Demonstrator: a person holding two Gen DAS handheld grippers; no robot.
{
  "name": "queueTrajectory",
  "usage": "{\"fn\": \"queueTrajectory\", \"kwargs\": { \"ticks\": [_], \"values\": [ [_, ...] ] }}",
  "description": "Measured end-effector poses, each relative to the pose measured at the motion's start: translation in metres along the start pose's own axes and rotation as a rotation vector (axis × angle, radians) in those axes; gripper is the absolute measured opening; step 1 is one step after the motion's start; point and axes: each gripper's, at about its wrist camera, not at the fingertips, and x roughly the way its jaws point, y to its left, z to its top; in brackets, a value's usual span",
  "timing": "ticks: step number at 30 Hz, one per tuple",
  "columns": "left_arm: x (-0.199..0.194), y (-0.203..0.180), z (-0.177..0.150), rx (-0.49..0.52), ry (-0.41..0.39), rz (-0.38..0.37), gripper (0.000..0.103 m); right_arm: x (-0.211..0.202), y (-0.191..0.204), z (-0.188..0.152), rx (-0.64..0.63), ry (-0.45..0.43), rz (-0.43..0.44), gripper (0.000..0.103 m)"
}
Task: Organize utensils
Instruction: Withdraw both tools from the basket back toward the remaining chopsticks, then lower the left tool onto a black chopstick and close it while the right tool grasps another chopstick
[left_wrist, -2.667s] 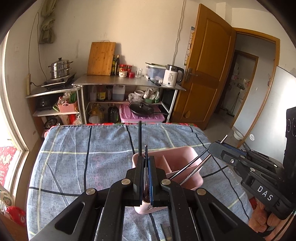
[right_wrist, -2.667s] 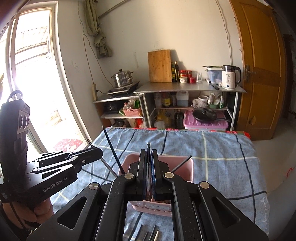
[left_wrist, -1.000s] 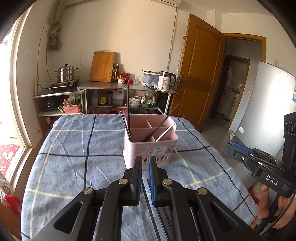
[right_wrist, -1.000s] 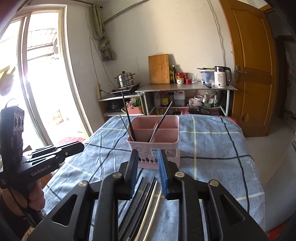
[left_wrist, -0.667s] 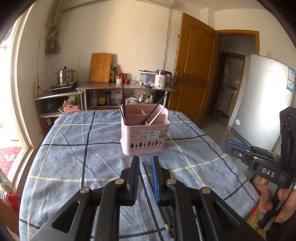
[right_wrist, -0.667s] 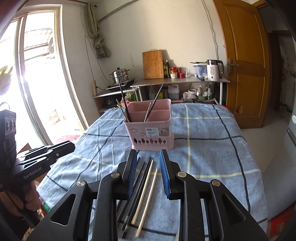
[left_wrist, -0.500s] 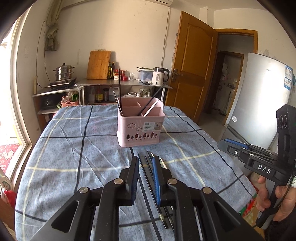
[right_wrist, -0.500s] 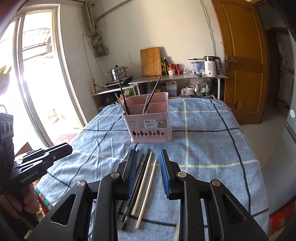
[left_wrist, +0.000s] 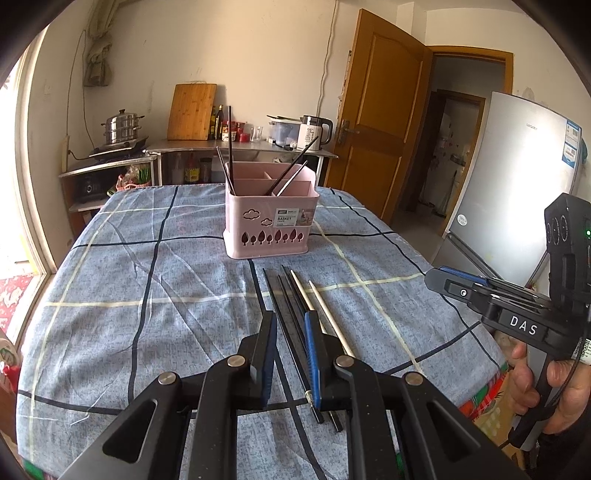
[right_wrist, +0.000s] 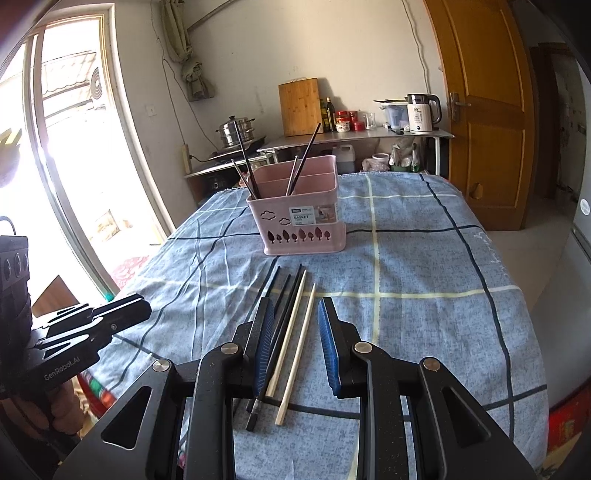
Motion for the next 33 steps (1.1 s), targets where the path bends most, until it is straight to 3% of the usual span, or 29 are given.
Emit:
{"fn": "queueTrajectory", "kwargs": {
  "ticks": [13,33],
  "values": [
    [0.029,0.008,0.000,-0.016,0.061,0.002,0.015,0.014,0.000,0.000,-0.005,0.027,0.005,0.026],
    [0.141,0.021,0.023,-0.027,0.194,-0.008,0.015,0.066,-0.003,0.008,-0.005,0.098,0.013,0.026]
  ]
}}
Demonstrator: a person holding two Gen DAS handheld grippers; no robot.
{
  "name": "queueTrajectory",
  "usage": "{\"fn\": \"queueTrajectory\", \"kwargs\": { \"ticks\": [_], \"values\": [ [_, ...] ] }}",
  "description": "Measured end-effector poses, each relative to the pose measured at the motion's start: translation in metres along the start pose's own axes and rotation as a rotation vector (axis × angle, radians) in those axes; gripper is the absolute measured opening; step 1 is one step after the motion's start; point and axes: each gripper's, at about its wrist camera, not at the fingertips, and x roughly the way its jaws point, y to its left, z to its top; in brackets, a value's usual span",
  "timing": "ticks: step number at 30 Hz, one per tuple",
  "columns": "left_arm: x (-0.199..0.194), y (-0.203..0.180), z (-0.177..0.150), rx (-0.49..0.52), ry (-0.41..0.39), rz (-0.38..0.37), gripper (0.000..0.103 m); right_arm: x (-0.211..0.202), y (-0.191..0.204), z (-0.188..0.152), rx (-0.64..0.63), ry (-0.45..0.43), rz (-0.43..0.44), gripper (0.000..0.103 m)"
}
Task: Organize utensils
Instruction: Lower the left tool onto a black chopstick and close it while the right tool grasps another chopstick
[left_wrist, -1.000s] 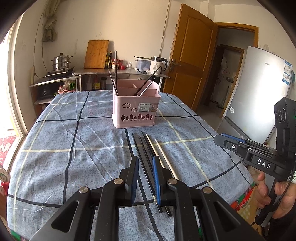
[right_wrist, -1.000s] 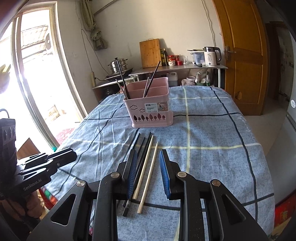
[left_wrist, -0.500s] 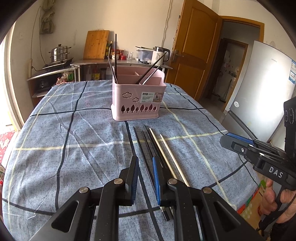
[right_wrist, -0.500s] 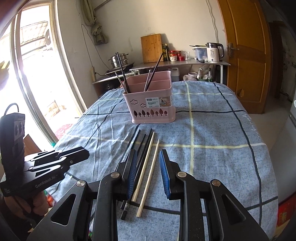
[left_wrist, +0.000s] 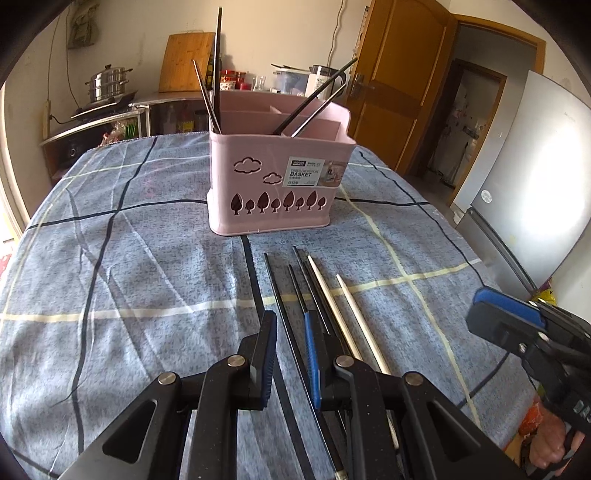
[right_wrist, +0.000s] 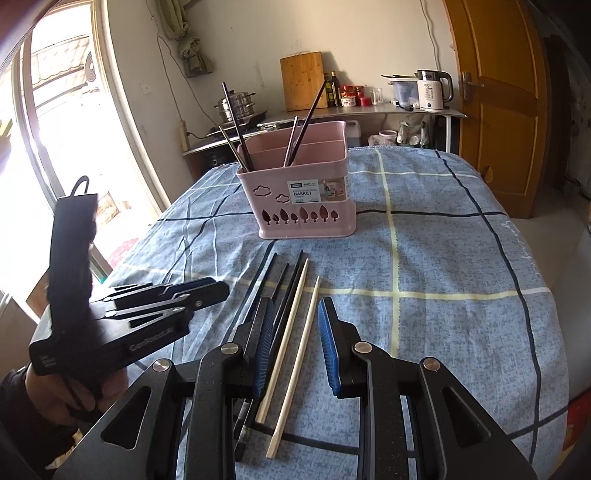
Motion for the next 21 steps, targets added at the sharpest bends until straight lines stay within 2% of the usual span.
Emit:
{"fn": "queueTrajectory", "kwargs": {
  "ticks": [16,18,21],
  "values": [
    [0.064,0.010,0.017,-0.013,0.104,0.031,0.015,0.027,-0.011,0.008,0.022,0.032,-0.003,0.026],
    [0.065,0.010,0.016,-0.009,0.093,0.030,0.015,0.031,-0.010,0.010,0.023,0.035,-0.002,0.026],
    [0.066,0.012,0.016,0.002,0.094,0.039,0.009,0.038,-0.010,0.014,0.024,0.042,0.000,0.026]
  ]
}}
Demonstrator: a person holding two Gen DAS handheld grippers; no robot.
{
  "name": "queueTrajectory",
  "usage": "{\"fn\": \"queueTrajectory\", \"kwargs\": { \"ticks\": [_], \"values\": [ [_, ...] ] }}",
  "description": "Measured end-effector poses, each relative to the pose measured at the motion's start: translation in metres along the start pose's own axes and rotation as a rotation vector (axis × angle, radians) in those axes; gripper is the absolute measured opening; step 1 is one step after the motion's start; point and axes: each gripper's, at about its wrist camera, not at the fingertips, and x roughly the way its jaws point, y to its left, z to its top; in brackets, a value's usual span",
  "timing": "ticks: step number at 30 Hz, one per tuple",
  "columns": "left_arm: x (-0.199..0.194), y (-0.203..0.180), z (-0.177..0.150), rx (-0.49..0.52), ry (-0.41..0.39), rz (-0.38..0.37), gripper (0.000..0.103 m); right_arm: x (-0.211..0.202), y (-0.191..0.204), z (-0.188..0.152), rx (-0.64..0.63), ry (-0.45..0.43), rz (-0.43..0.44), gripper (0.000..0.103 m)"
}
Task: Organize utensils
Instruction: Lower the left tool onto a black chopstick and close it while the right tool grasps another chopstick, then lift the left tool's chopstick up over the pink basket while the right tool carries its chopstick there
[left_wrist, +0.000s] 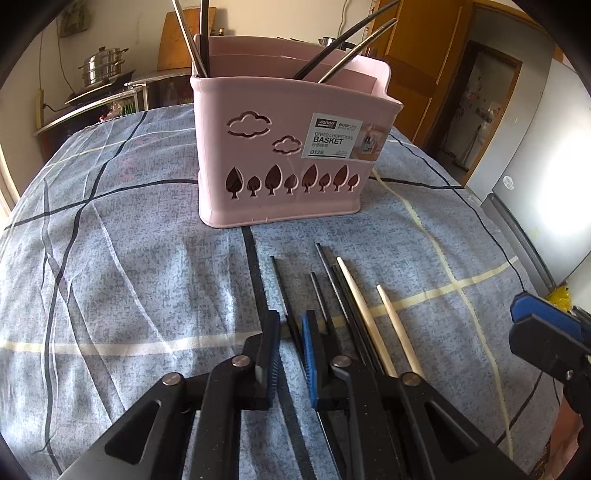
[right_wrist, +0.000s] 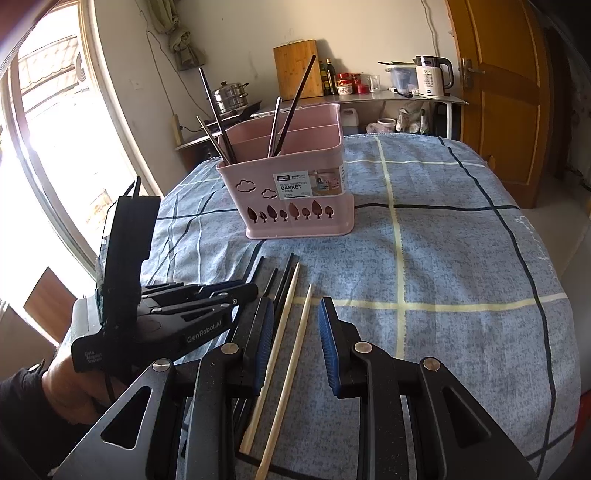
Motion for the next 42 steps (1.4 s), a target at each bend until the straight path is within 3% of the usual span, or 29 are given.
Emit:
{"fn": "queueTrajectory", "kwargs": {
  "ticks": [16,20,24,33,42],
  "values": [
    [-0.014,0.051,0.000,-0.031,0.002,0.059,0.007,0.084,0.015,0.041,-0.043,0.117,0.050,0.025],
    [-0.016,0.063,-0.002,-0.038,0.003,0.069,0.007,0.109,0.017,0.049,-0.058,0.171,0.025,0.016],
    [-0.017,0.068,-0.002,-0.041,0.002,0.057,0.007,0.128,0.015,0.050,-0.053,0.232,-0.008,0.012],
    [-0.011,0.067,0.006,-0.032,0.010,0.049,0.007,0.143,0.023,0.053,-0.092,0.285,-0.057,0.007],
    [0.002,0.070,0.030,-0.033,0.075,0.010,0.011,0.149,0.025,0.057,-0.090,0.294,-0.051,0.006]
  ]
}}
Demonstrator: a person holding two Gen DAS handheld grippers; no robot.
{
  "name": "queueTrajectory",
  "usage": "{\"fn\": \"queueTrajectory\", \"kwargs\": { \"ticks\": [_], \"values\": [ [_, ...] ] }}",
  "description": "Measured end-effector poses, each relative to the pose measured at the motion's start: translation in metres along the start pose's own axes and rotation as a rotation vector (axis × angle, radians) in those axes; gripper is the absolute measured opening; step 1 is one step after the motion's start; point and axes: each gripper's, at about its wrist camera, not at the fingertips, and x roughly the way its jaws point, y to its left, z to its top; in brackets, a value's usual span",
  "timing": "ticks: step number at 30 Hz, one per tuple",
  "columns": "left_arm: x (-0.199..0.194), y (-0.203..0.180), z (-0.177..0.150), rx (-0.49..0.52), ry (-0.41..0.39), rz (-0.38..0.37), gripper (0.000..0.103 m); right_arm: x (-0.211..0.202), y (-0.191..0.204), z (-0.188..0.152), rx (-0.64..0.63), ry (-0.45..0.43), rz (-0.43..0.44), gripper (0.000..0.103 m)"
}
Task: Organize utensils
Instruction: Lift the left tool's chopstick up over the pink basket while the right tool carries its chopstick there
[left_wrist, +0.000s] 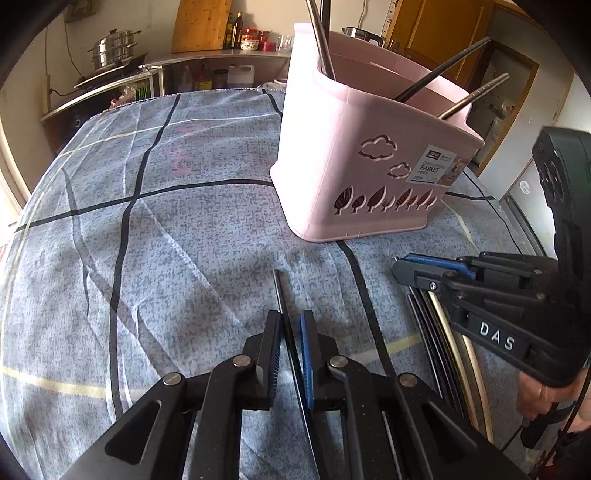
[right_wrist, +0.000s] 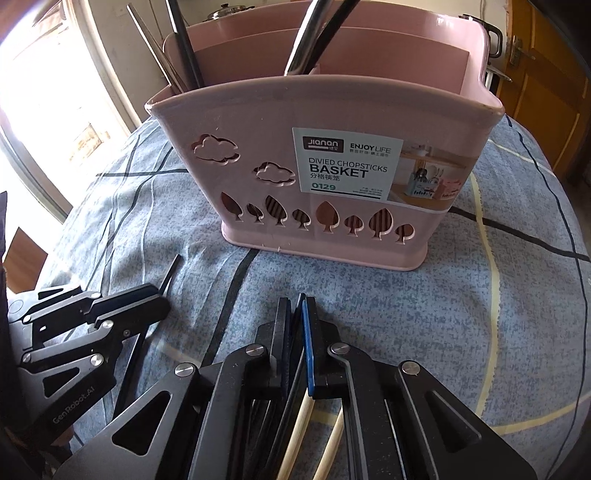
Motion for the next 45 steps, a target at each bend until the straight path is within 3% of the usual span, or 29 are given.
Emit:
{"fn": "queueTrajectory", "kwargs": {
  "ticks": [5,7,13,32,45],
  "values": [
    [0.006,-0.003,0.010,0.015,0.009,0.007,0.012,-0.003,-0.003,0.002,0.021,-0.004,0.024,0.006],
    [0.007,-0.003,0.012,0.012,0.012,0.019,0.006,-0.008,-0.004,0.003,0.021,-0.014,0.033,0.005],
    [-0.003,0.000,0.014,-0.025,-0.010,0.007,0.005,-0.035,-0.006,0.006,0.023,-0.069,0.057,0.005],
    [-0.145,-0.044,0.041,0.069,-0.287,-0.037,0.004,-0.158,0.012,0.018,-0.018,-0.352,0.093,0.004],
    [-0.185,-0.054,0.048,0.090,-0.369,-0.032,0.004,-0.201,0.014,0.016,-0.038,-0.445,0.073,0.004]
  ]
}}
